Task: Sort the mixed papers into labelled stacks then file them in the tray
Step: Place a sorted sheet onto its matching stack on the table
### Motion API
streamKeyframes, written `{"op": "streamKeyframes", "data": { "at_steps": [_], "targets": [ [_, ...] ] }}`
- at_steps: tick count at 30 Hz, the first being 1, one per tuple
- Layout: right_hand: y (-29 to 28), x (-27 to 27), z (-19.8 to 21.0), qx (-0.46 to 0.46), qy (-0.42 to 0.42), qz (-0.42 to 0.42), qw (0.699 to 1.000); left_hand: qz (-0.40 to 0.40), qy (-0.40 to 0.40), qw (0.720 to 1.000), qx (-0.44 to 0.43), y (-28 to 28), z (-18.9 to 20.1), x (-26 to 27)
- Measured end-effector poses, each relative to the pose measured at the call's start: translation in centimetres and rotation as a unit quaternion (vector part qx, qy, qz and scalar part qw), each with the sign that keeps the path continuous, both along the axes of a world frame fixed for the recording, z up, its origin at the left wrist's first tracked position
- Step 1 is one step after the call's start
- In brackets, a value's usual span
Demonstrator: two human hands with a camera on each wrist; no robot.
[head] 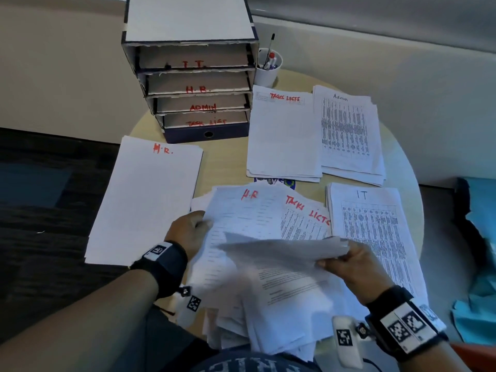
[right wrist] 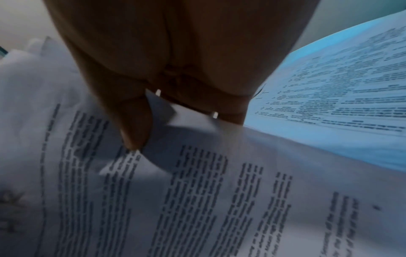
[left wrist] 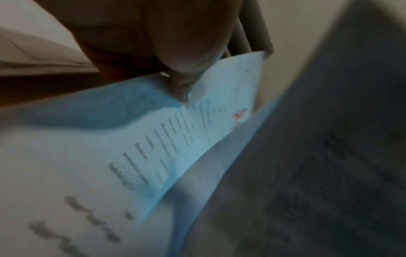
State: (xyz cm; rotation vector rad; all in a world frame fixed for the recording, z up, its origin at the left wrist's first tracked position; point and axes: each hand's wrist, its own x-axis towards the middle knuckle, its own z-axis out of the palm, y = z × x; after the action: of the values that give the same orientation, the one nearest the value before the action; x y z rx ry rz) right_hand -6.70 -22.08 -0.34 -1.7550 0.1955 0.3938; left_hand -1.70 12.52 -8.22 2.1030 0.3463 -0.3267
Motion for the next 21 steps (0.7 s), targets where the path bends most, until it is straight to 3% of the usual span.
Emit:
{"op": "streamKeyframes", "data": {
  "at_steps": [3,6,10,15,18,21],
  "targets": [
    [0.6,0.2,0.0,0.002,-0.021,-0.007,1.0,0.043,0.025,0.98,-0.191,0.1,1.8,-0.9],
    [1.5,0.6,0.1,0.013,-0.025,-0.046,0.999,-0.062,0.11,0.94,-0.318,0.1,3.0,-1.6],
    [1.9,0.9,0.2,0.002,-0.043,-0.049,0.998,-0.11,0.194,0.904,-0.365,-0.4,3.9,-1.6],
    [-0.8,-0.1,-0.1,0.045,-0.033,-0.066,0.996,-0.053,0.226,0.897,-0.375,-0.7,2.6,-0.9],
    [-2.4,-0.9,2.0,0.11,0.0,-0.053,0.993,-0.126,0.231,0.905,-0.334,-1.5,3.0,-0.8],
    [-3.4,-1.8,3.8,0.114,0.041,-0.019,0.992,-0.192,0.251,0.894,-0.319,-2.7,4.3,-1.1]
  ]
}}
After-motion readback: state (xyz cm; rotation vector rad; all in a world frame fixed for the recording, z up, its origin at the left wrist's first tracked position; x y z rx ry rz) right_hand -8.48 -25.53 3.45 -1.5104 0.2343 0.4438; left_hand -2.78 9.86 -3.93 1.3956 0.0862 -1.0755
